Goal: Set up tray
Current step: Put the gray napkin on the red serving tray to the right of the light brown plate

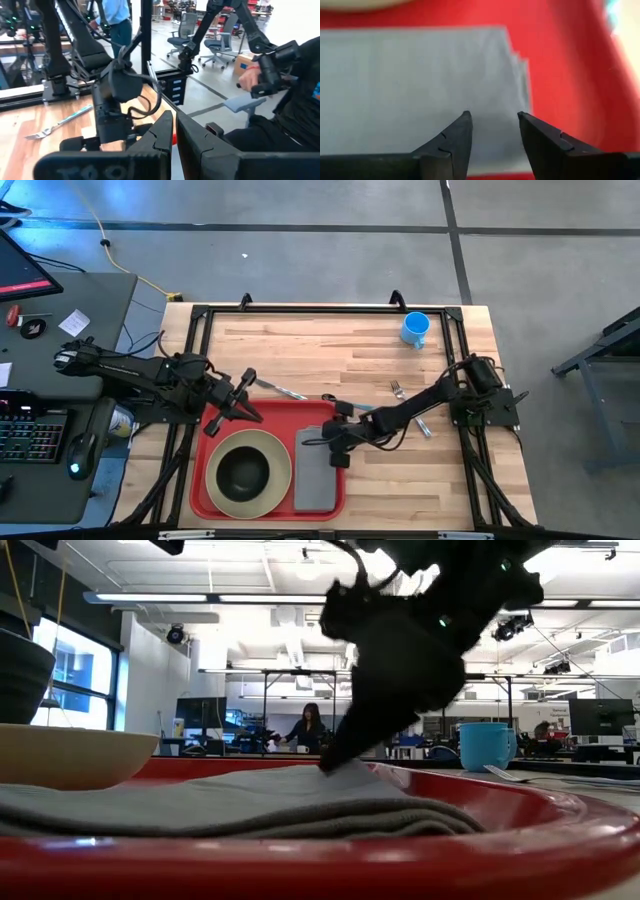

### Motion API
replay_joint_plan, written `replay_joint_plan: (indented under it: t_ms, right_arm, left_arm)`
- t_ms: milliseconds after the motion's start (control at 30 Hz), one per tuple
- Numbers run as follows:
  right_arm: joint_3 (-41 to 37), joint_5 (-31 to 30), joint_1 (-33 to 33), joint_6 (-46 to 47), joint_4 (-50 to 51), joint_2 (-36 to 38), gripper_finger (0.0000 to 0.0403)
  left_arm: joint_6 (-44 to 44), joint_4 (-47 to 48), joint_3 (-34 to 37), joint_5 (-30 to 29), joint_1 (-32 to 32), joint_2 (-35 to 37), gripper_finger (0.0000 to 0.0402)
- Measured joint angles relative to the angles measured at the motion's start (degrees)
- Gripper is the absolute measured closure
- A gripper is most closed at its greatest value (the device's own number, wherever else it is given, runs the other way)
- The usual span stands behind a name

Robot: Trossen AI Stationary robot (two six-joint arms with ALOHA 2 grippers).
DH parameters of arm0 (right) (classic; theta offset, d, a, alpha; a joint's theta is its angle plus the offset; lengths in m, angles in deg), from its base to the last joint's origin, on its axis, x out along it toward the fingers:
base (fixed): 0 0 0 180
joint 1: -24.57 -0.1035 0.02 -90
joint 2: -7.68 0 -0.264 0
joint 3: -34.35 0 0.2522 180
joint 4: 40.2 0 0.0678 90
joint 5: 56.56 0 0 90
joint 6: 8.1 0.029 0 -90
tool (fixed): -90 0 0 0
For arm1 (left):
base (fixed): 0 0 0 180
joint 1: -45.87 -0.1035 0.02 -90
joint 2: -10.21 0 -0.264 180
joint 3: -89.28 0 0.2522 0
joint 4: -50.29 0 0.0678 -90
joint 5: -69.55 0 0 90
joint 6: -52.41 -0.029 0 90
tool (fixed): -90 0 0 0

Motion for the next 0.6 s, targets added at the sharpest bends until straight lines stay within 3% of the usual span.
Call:
replay_joint_plan:
  t_ms: [100,600]
  right_arm:
    - [0.1,-2.0,0.0,-1.0,0.1,0.0,0.0247]
    - [0.1,-0.7,1.0,2.6,1.1,0.0,0.0247]
  left_arm:
    - [-0.5,-0.7,0.0,-0.4,0.0,0.0,0.0346]
    - [-1.2,-0.7,0.0,0.1,0.0,0.0,0.0346]
